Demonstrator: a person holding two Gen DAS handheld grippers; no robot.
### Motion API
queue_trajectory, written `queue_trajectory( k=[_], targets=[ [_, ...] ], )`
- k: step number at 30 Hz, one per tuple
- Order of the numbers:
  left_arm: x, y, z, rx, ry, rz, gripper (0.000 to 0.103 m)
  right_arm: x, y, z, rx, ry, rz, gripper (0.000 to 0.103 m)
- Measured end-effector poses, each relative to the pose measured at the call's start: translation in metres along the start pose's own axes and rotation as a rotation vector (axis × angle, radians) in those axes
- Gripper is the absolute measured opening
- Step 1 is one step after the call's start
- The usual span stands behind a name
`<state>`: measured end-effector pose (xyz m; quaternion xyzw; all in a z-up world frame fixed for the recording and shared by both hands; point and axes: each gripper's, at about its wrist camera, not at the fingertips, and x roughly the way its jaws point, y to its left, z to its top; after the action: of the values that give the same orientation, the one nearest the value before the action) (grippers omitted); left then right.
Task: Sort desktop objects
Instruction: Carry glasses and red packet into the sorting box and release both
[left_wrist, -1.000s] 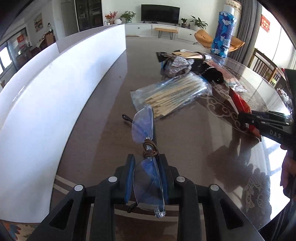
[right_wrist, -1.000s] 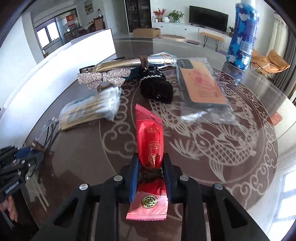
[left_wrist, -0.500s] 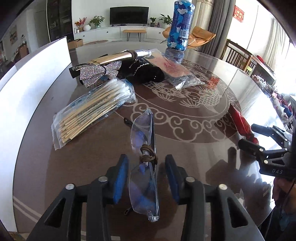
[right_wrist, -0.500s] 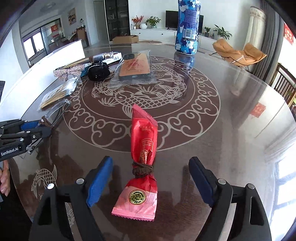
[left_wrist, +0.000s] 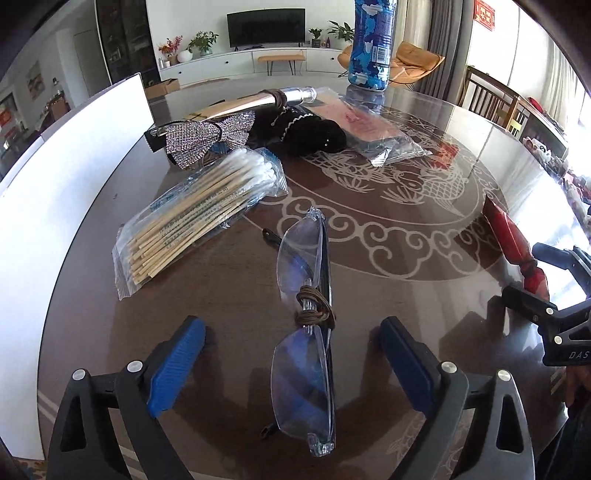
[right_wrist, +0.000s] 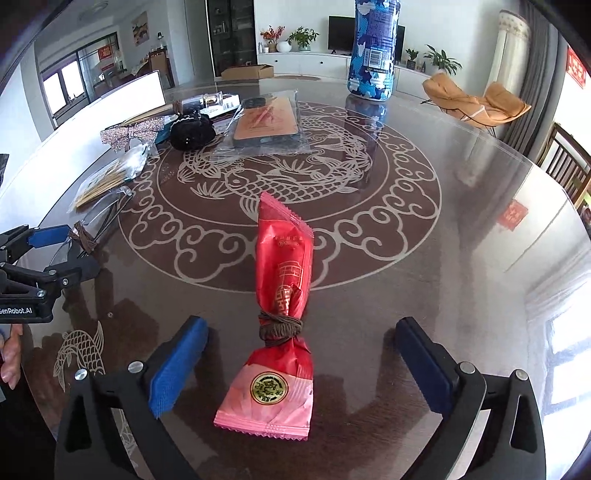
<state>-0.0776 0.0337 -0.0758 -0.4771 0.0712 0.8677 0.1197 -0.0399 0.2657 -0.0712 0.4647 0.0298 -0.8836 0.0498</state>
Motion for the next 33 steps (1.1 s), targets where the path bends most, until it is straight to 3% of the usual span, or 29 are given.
queue_trajectory(
  k=[2,10,14,15,16,18,21,24,26,27,28,30,33],
  targets=[
    [0.002,-0.001,0.0,0.0,0.007,-0.002,0.103,0.0,0.0,0.0,0.0,0.0,0.001,0.103],
    [0.0,-0.001,-0.003,0.003,-0.012,-0.004,0.103,0.002,0.0,0.0,-0.002,0.004,0.001,0.103],
    [0.002,-0.003,0.003,0.008,0.067,-0.005,0.103,0.004,-0.001,0.002,-0.019,0.031,0.009,0.103],
    [0.003,-0.005,0.006,0.028,0.096,-0.017,0.103,0.008,-0.002,0.01,-0.052,0.101,0.032,0.103],
    [0.004,-0.007,0.008,0.048,0.116,-0.027,0.103,0.008,-0.002,0.01,-0.052,0.101,0.032,0.103],
    [0.004,-0.01,0.011,0.076,0.141,-0.047,0.102,0.012,-0.003,0.019,-0.083,0.19,0.054,0.103],
    [0.001,-0.017,0.017,0.112,0.153,-0.054,0.085,0.013,-0.008,0.031,-0.061,0.262,0.124,0.103],
    [-0.002,-0.024,0.024,0.132,0.155,-0.07,0.059,0.015,-0.011,0.038,-0.034,0.309,0.154,0.1],
    [-0.005,-0.026,0.026,0.148,0.149,-0.072,0.02,0.011,-0.01,0.041,-0.038,0.298,0.16,0.073],
    [-0.006,-0.027,0.024,0.15,0.148,-0.084,0.02,0.008,-0.008,0.043,-0.061,0.289,0.141,0.044],
    [-0.008,-0.027,0.023,0.148,0.143,-0.092,0.02,0.006,-0.007,0.044,-0.077,0.289,0.133,0.022],
    [-0.017,-0.025,0.021,0.138,0.122,-0.101,0.02,0.003,-0.01,0.044,-0.046,0.302,0.166,0.02],
    [-0.036,-0.017,0.018,0.102,0.084,-0.132,0.02,-0.015,-0.011,0.043,-0.045,0.246,0.141,0.02]
  ],
)
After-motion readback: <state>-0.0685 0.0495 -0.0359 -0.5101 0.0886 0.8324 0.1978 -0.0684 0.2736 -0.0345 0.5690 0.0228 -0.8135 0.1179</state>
